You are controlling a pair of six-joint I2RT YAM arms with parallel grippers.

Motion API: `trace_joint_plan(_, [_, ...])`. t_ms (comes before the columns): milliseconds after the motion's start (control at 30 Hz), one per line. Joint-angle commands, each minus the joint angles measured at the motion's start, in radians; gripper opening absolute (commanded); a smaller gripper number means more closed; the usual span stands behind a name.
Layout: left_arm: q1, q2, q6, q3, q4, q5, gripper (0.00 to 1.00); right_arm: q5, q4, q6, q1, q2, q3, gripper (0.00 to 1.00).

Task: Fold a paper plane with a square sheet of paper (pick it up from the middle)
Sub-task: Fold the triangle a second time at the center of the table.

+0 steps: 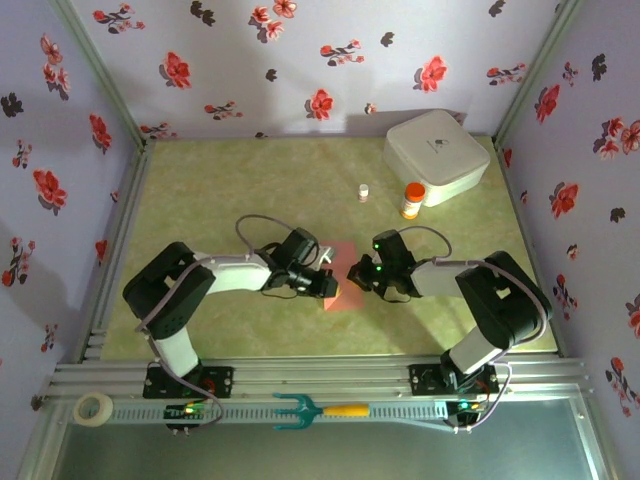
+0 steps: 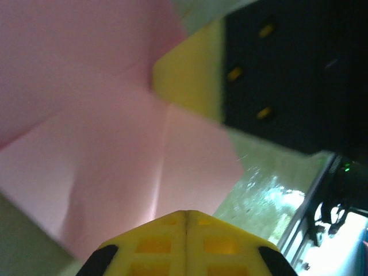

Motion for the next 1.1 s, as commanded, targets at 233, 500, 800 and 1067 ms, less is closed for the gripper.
trace_joint_plan(233, [-0.007, 0.157, -0.015, 0.082, -0.014, 0.044, 0.0, 0.042, -0.046, -0.006, -0.01, 0.041, -0.025, 0.0])
trace_joint_plan(500, [-0.014, 0.141, 0.018, 0.05, -0.061, 0.019, 0.0, 0.049, -0.043, -0.006, -0.01, 0.054, -0.033, 0.0])
trace_joint_plan(800, [-0.031, 0.066, 0.054, 0.018, -0.112, 0.012, 0.04, 0.05, -0.045, -0.007, -0.011, 0.06, -0.034, 0.0])
trace_joint_plan(1067, [-0.039, 0.035, 0.052, -0.043, -0.117, -0.011, 0.05, 0.053, -0.049, -0.008, -0.011, 0.057, -0.032, 0.0])
